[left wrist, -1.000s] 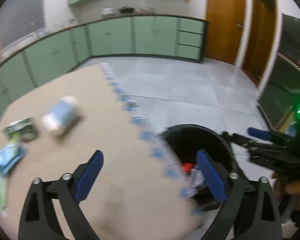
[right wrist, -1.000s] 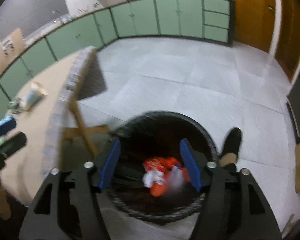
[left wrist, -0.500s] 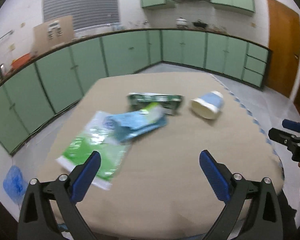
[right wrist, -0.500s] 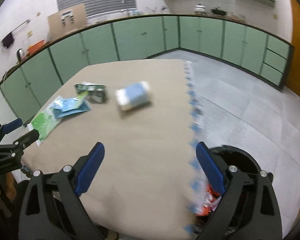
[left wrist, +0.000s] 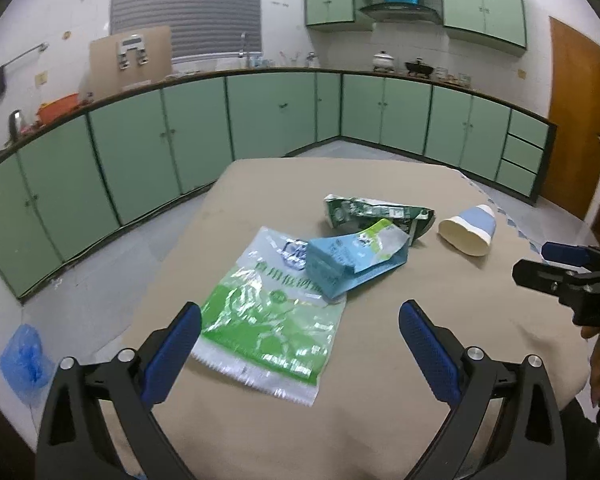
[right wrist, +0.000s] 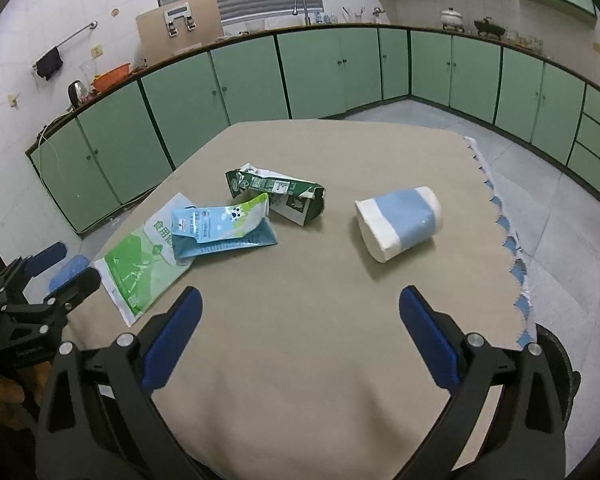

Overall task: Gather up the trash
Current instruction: 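Return both tools to the table toward the blue milk carton and paper cup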

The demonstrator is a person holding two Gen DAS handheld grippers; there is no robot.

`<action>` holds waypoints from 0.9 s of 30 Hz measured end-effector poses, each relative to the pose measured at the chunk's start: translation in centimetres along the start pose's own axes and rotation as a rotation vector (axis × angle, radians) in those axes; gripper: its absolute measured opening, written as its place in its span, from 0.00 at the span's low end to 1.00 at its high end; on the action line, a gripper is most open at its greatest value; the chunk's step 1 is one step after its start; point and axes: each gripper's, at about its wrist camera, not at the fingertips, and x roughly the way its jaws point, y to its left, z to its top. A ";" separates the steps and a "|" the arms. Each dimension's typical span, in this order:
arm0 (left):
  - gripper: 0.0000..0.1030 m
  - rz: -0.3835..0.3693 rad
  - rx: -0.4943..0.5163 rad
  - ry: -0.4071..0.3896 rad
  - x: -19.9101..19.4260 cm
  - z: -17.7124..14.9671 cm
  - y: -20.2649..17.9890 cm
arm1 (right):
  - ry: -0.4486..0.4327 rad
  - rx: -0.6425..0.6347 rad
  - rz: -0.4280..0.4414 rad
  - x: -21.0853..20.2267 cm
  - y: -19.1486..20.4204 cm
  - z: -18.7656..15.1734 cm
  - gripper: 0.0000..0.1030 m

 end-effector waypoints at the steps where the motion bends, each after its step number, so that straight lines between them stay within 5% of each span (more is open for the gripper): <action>1: 0.94 -0.004 0.010 0.008 0.7 0.3 -0.1 | -0.004 -0.001 -0.003 0.0 0.1 0.0 0.93; 14: 0.94 -0.050 0.018 0.006 4.3 1.6 -1.7 | -0.008 0.057 -0.069 2.1 -3.4 0.5 0.93; 27: 0.91 -0.097 0.087 0.143 11.0 3.1 -3.3 | -0.013 0.081 -0.068 3.5 -5.5 1.6 0.93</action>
